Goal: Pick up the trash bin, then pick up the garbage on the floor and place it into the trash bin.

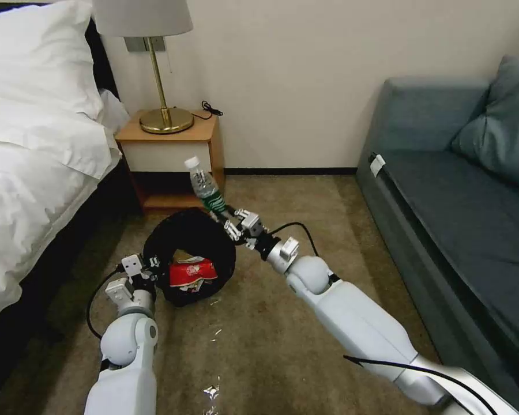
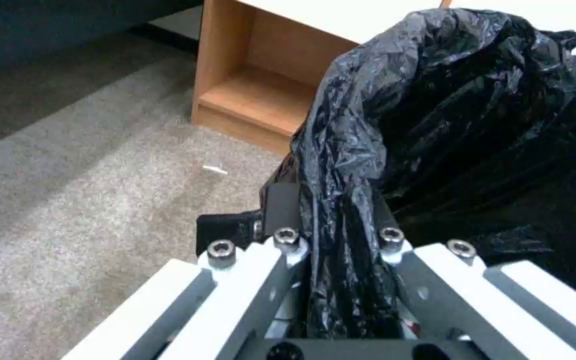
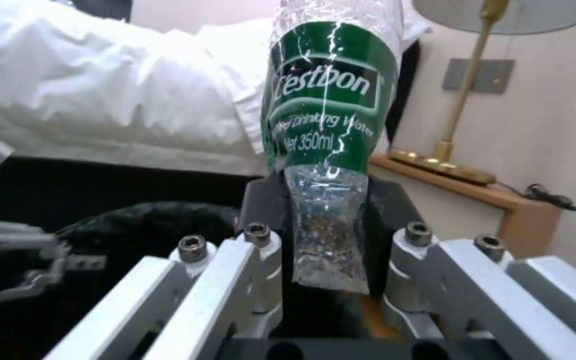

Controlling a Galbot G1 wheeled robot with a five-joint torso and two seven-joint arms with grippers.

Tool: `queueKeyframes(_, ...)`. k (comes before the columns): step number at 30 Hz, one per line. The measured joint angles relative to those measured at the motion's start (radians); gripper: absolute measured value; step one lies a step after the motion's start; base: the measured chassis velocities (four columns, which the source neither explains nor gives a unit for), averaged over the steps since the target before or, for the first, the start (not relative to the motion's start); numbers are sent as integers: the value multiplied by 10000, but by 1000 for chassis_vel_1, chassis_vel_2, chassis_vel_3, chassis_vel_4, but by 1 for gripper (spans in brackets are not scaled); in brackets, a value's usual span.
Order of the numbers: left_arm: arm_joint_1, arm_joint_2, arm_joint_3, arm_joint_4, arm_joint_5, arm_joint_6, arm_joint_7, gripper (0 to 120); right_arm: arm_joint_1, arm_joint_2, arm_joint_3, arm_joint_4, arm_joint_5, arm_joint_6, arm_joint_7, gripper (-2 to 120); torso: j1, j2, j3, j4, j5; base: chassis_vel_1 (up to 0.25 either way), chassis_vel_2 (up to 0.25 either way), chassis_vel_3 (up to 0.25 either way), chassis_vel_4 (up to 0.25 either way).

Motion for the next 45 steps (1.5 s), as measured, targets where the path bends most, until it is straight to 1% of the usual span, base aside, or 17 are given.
queueKeyframes(16, -58, -227, 137, -113, 145, 0, -10, 4, -217, 196, -511, -627, -578, 283, -99, 18, 0, 0, 1, 0, 0, 0, 0, 0, 0)
queueKeyframes(17, -57, -238, 137, -122, 157, 0, -10, 4, -242, 176, -509, -649, -678, 306, -138, 23, 0, 0, 1, -1, 0, 0, 0, 0, 0)
queueKeyframes(19, -57, -243, 137, -123, 160, 0, -11, 4, -251, 168, -509, -650, -717, 314, -158, 25, 0, 0, 1, -1, 0, 0, 0, 0, 0)
queueKeyframes(21, -62, -257, 132, -126, 165, 1, -15, 4, -287, 158, -511, -650, -830, 329, -193, 36, 0, 0, 1, 0, 0, 0, 0, 0, 0)
queueKeyframes(22, -62, -257, 132, -126, 165, 1, -15, 4, -287, 158, -511, -650, -830, 329, -193, 36, 0, 0, 1, 0, 0, 0, 0, 0, 0)
queueKeyframes(24, -75, -268, 132, -127, 169, 0, -17, 4, -290, 185, -519, -665, -868, 345, -196, 46, 0, 0, 0, -1, 1, 0, 0, 0, 0)
queueKeyframes(25, -75, -268, 132, -127, 169, 0, -17, 4, -290, 185, -519, -665, -868, 345, -196, 46, 0, 0, 0, -1, 1, 0, 0, 0, 0)
queueKeyframes(27, -71, -270, 129, -121, 171, 1, -19, 4, -279, 199, -533, -678, -881, 350, -202, 57, 0, 0, 1, -1, 0, 0, 0, 0, 0)
queueKeyframes(28, -71, -270, 129, -121, 171, 1, -19, 4, -279, 199, -533, -678, -881, 350, -202, 57, 0, 0, 1, -1, 0, 0, 0, 0, 0)
queueKeyframes(30, -61, -265, 116, -109, 174, 1, -20, 4, -248, 207, -533, -678, -882, 350, -202, 68, 0, 0, 1, 0, 0, 0, 0, 0, 0)
queueKeyframes(31, -61, -265, 116, -109, 174, 1, -20, 4, -248, 207, -533, -678, -882, 350, -202, 68, 0, 0, 1, 0, 0, 0, 0, 0, 0)
queueKeyframes(33, -62, -254, 112, -110, 174, 1, -20, 4, -247, 210, -528, -678, -883, 351, -203, 79, 0, 0, 0, 0, 0, 0, 0, 0, 0)
queueKeyframes(34, -62, -254, 112, -110, 174, 1, -20, 4, -247, 210, -528, -678, -883, 351, -203, 79, 0, 0, 0, 0, 0, 0, 0, 0, 0)
queueKeyframes(38, -55, -235, 94, -142, 150, 7, -26, 4, -240, 220, -477, -653, -901, 346, -209, 98, 0, 0, 1, -1, 0, 0, 0, 0, 0)
queueKeyframes(42, -88, -208, 47, -72, -61, 30, -52, 4, -115, 270, -220, -613, -889, 330, -155, 98, 0, 0, 1, 0, 0, 0, 0, 0, 0)
queueKeyframes(44, -113, -168, 69, -46, -549, 155, -185, 4, 14, 331, 151, -578, -873, 313, -35, 99, 0, 0, 1, 1, 1, 0, 0, 0, 0)
queueKeyframes(45, -113, -168, 69, -46, -549, 155, -185, 4, 14, 331, 151, -578, -873, 313, -35, 99, 0, 0, 1, 1, 1, 0, 0, 0, 0)
